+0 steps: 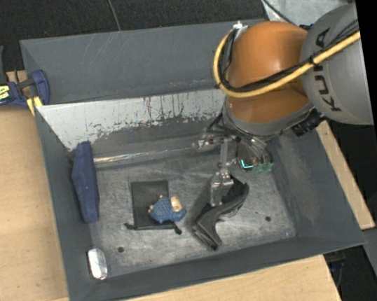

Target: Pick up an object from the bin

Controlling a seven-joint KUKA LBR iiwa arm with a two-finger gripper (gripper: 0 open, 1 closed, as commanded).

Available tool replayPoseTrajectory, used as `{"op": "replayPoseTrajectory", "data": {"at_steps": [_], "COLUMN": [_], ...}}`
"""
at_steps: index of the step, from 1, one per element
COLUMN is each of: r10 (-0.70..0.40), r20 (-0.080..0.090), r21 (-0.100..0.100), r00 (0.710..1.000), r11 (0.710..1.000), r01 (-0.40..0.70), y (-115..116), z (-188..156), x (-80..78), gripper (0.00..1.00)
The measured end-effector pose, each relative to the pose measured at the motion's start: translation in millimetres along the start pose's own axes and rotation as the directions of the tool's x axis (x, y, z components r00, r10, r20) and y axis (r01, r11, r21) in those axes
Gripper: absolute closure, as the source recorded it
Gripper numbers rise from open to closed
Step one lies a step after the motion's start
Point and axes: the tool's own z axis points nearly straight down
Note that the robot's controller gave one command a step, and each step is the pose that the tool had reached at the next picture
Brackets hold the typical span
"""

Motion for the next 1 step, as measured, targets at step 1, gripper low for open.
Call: {"op": "replayPoseTrajectory", "data": {"at_steps": [1], "r10": [0.248], "r20": [0.008], "r21": [-0.006], "r00": [0.969], "r11": [0.969], "r01": [-0.248], "y": [-32.9], "z": [85.9], "x": [-3.0], "gripper": [0.00]}}
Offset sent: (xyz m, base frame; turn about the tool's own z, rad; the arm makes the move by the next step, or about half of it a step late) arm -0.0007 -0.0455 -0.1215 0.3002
